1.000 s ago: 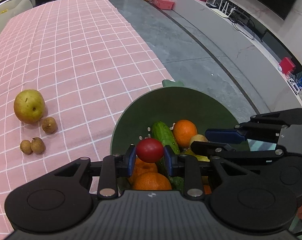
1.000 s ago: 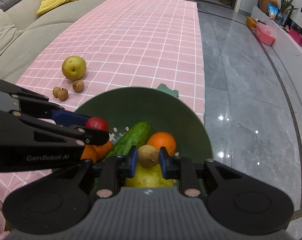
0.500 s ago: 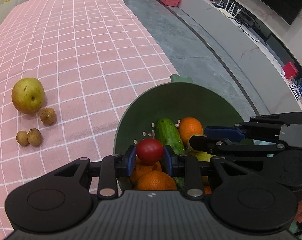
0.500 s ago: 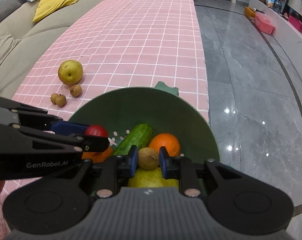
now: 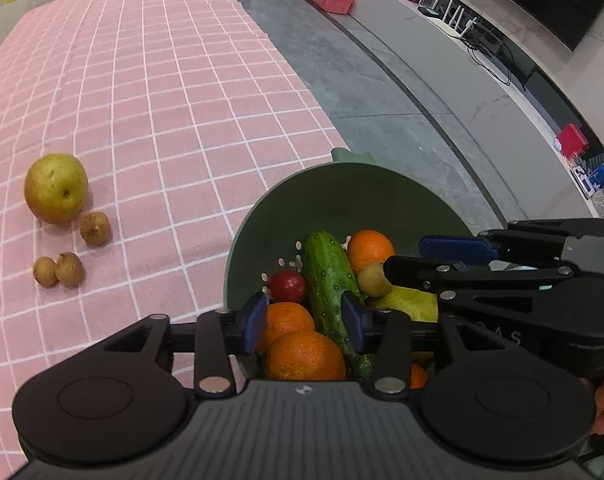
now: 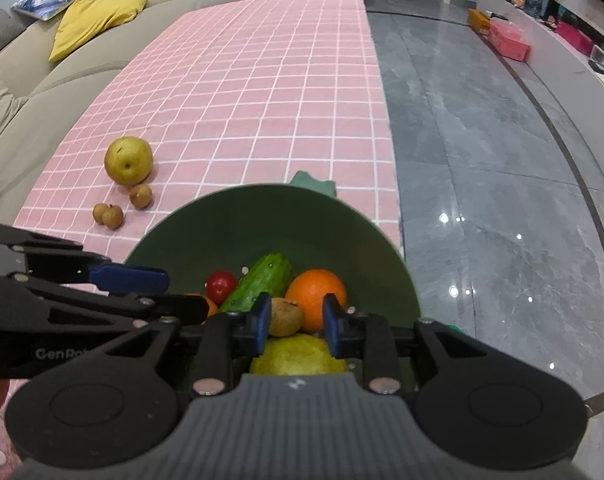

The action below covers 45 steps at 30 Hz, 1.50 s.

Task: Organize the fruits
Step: 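Open both tools to drop the two small fruits into the colander, then move both open tools back to the remaining fruit on the tablecloth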

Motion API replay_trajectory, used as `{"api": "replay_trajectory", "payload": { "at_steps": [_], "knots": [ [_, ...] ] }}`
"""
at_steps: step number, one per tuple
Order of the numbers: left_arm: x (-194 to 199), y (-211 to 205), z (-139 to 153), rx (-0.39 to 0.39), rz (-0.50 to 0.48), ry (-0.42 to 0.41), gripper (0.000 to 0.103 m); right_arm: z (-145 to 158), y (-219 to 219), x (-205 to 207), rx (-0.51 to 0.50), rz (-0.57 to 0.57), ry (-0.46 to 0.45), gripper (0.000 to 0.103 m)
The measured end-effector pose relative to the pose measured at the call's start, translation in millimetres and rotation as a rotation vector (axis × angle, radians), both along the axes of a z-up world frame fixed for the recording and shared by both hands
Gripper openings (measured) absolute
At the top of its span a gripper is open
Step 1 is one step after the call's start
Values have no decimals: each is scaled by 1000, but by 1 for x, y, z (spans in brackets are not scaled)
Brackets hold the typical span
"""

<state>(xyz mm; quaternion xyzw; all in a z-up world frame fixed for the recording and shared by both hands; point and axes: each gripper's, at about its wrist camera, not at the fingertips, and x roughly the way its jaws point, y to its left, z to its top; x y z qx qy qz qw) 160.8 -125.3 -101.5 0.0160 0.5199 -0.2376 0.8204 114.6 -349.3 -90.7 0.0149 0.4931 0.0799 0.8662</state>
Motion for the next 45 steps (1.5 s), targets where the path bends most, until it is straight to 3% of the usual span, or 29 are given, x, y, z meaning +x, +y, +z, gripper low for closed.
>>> {"api": "replay_trajectory", "payload": {
  "at_steps": [8, 11, 16, 19, 33, 45],
  "knots": [
    [-11, 8, 19, 26, -11, -91, 56, 13, 10, -10, -37, -12, -73, 35],
    [-14, 14, 28, 62, 14, -158, 56, 14, 17, -11, -51, 0, -86, 39],
    [-14, 31, 39, 37, 68, -195, 56, 18, 32, -11, -74, 20, -112, 42],
    [-13, 41, 42, 36, 103, -204, 57, 21, 42, -11, -82, 35, -130, 47],
    [-8, 97, 47, 16, 240, -214, 57, 27, 88, -6, -126, 124, -204, 47],
    [0, 153, 40, -32, 367, -198, 57, 29, 134, 16, -106, 246, -200, 47]
  ]
}}
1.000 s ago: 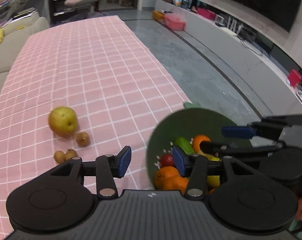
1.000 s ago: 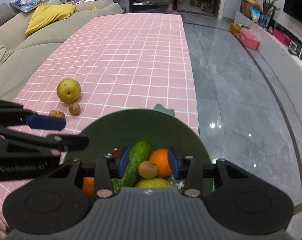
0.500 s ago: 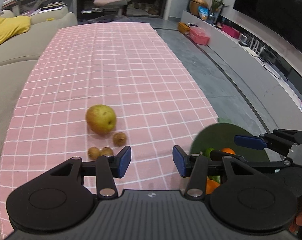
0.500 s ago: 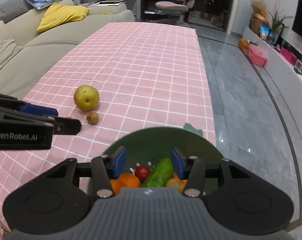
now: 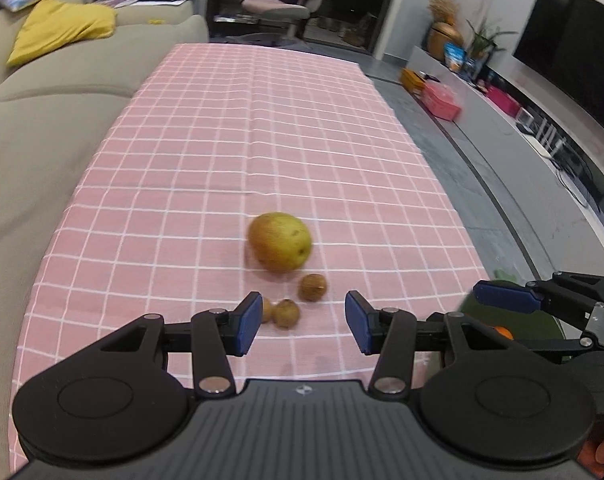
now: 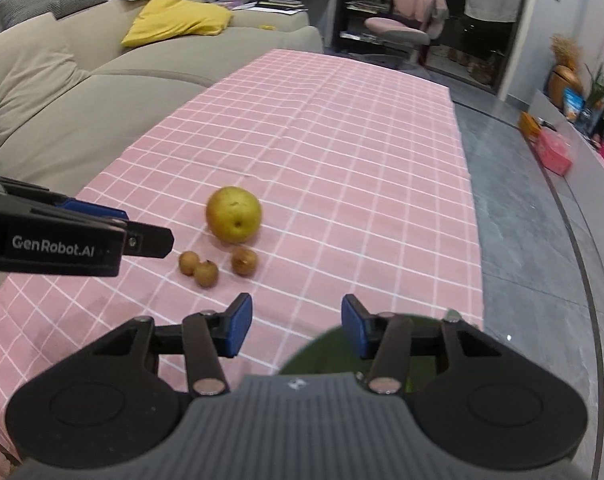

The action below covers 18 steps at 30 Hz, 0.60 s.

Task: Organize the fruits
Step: 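Move both open tools back to the remaining fruit on the tablecloth, then grasp a small brown fruit with the left tool while the right tool grasps another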

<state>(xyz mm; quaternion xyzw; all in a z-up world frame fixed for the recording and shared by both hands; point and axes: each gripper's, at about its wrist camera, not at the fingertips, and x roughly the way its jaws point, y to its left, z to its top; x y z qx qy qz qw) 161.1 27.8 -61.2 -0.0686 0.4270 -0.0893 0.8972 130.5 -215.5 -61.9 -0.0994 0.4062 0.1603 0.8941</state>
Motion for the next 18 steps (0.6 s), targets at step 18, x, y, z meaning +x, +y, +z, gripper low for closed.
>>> {"api": "replay_trajectory", "payload": {
  "at_steps": [18],
  "knots": [
    [32, 32, -55, -83, 78, 157, 39, -31, 43, 50, 17, 120, 91, 29]
  ]
}}
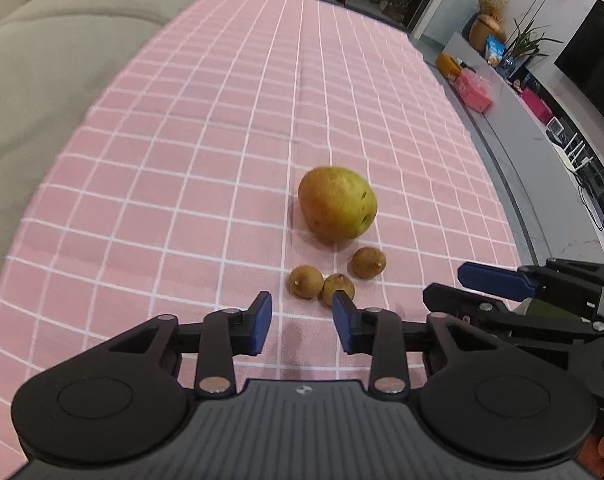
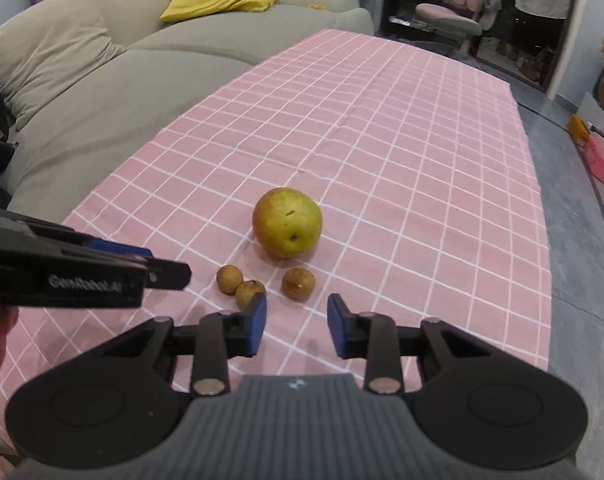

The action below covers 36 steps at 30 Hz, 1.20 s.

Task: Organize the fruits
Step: 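Grasp a small brown fruit with the left tool while the right tool grasps another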

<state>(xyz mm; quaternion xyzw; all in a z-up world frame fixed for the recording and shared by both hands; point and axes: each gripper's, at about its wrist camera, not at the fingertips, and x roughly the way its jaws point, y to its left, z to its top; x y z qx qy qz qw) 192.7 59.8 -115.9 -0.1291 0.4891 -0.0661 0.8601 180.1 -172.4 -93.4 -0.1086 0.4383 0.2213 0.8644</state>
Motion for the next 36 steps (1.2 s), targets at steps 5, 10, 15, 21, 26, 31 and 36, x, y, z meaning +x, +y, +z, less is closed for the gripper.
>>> {"api": "replay_trajectory", "payload": {
  "at_steps": [5, 10, 15, 21, 26, 31, 36],
  "knots": [
    [11, -1, -12, -15, 3, 25, 36, -16, 0, 17, 10, -9, 48, 26],
    [23, 0, -21, -57, 37, 52, 36, -28, 3, 33, 13, -16, 74, 25],
    [34, 1, -31, -89, 67, 82, 34, -37, 8, 47, 20, -5, 94, 25],
    [41, 6, -38, -134, 101, 106, 33, -47, 13, 59, 30, -2, 115, 25],
    [44, 10, -43, -172, 117, 119, 33, -54, 12, 64, 43, -15, 133, 25],
    [43, 15, -46, -199, 126, 128, 32, -57, 8, 68, 74, -33, 156, 24],
    [42, 15, -47, -223, 142, 135, 26, -58, 9, 66, 89, -32, 165, 18]
  ]
}}
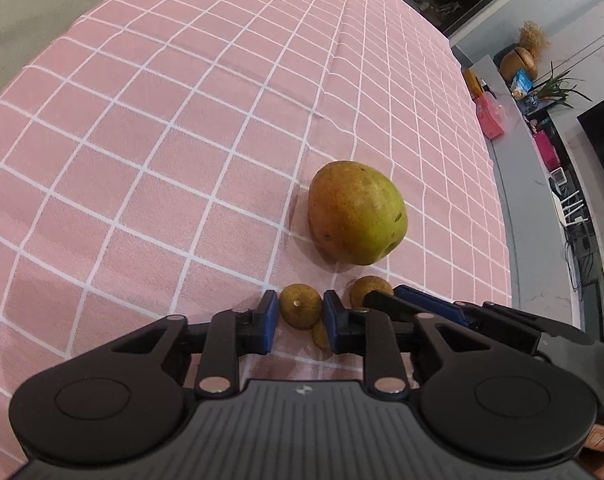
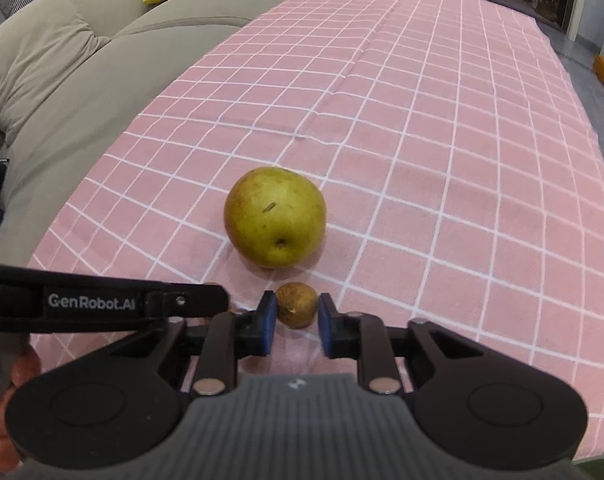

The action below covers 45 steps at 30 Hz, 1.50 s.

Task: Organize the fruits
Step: 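Grasp a small brown fruit with the left tool while the right tool grasps another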

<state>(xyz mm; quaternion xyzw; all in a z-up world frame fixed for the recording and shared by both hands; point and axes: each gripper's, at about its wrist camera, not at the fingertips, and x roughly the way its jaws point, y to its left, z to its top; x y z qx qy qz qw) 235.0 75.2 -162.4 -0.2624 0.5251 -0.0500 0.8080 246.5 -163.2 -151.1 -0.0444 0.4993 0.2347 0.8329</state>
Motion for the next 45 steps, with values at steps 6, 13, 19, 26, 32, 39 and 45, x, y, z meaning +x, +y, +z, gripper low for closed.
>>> {"api": "replay_trajectory", "payload": {
  "at_steps": [6, 13, 19, 26, 32, 39, 45],
  "knots": [
    [-1, -3, 12, 134, -25, -5, 26, 4, 3, -5, -11, 6, -17, 9],
    [0, -17, 18, 267, -123, -3, 26, 0, 3, -3, -35, 0, -2, 18],
    [1, -19, 12, 252, -129, 10, 30, -1, 7, 0, -37, -5, 7, 21],
    [-2, -16, 10, 261, -110, -7, 28, -5, 12, 4, -38, -4, 23, 25],
    [-4, -20, 12, 282, -118, -18, 26, -5, 10, 3, -41, -2, 26, 21],
    [-6, -24, 22, 295, -124, -40, 26, 6, 4, -3, -35, -9, 4, 21],
    [-12, -34, 46, 327, -154, -89, 26, 24, -2, -22, -15, -11, -35, 21]
  ]
}}
